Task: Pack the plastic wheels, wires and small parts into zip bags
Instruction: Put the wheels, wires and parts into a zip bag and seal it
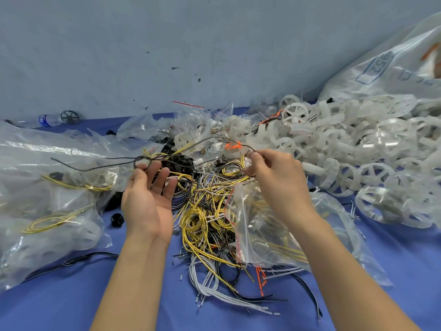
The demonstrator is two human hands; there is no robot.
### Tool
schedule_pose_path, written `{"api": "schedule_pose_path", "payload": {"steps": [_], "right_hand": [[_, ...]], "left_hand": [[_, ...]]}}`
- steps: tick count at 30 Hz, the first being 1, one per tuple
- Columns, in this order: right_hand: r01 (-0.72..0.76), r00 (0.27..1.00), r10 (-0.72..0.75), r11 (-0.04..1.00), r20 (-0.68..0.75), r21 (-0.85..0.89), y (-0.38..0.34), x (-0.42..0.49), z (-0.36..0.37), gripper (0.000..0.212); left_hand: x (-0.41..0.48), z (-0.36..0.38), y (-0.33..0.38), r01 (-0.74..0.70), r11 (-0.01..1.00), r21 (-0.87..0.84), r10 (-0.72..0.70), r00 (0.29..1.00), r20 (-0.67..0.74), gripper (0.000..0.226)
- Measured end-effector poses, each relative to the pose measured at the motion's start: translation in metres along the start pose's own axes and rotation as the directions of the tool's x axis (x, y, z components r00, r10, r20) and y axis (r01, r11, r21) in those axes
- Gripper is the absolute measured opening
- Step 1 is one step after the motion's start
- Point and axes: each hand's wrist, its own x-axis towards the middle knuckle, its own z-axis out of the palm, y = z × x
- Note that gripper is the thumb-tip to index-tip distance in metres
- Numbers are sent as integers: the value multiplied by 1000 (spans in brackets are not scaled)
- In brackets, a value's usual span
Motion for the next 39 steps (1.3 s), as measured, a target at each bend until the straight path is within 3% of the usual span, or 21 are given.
{"api": "schedule_pose_path", "payload": {"steps": [11, 13, 17, 24, 27, 30, 35, 39], "right_hand": [[-241, 966, 245, 969, -78, 55, 14, 9, -8, 31], [-239, 970, 240, 971, -50, 25, 14, 9, -11, 28], [-242, 970, 244, 961, -2, -134, 14, 7, -14, 46], [-222, 972, 230, 967, 48, -125, 17, 4, -20, 40], [-168, 983, 175, 979, 53, -117, 16, 5, -23, 34], [-6, 990, 11, 999, 138, -39, 10, 4, -27, 30], [245, 887, -237, 969, 396, 31, -2, -7, -33, 39], [270, 881, -287, 958, 376, 98, -6, -14, -32, 35]], "left_hand": [[1, -6, 9, 3, 999, -40, -5, 999, -35, 25], [2, -7, 13, 39, 999, -37, -39, 999, 3, 25], [1, -9, 17, 97, 994, 48, -102, 986, 129, 19], [-5, -1, 10, 12, 975, 223, -67, 968, 241, 16], [-7, 0, 10, -18, 960, 278, -47, 973, 226, 15], [-8, 1, 12, -47, 939, 340, -45, 965, 257, 16], [-13, 0, 15, -192, 817, 544, -12, 937, 348, 17], [-20, 3, 20, -281, 753, 596, 33, 919, 392, 15]]}}
